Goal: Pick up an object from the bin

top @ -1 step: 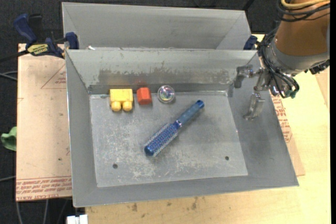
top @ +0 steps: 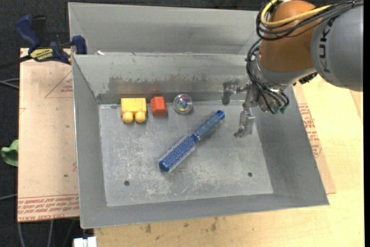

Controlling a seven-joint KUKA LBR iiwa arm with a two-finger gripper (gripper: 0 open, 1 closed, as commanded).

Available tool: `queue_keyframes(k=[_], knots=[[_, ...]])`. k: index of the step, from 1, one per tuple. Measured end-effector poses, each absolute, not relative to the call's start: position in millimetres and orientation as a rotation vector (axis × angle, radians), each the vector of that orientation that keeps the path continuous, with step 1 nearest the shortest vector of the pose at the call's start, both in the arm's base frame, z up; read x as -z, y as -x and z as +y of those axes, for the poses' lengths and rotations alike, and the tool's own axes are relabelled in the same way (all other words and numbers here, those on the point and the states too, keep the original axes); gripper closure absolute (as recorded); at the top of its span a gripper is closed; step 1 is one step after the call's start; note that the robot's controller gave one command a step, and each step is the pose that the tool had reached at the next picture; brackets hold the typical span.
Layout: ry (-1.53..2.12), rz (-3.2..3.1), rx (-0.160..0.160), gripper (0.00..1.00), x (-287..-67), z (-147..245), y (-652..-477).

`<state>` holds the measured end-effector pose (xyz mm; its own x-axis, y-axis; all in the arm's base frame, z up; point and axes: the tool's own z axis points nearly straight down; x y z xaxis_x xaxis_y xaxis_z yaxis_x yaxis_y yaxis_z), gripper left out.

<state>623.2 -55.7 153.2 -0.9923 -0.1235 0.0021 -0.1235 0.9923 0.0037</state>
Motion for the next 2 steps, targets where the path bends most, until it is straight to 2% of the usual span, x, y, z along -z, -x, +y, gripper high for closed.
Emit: queue_keyframes(k=[1,2], knots=[[-0.775,-3.042,0.006,0.00,-68.1,5.9,-616.7],[-0.772,-3.048,0.002,1.00,-70.8,4.2,-618.6]])
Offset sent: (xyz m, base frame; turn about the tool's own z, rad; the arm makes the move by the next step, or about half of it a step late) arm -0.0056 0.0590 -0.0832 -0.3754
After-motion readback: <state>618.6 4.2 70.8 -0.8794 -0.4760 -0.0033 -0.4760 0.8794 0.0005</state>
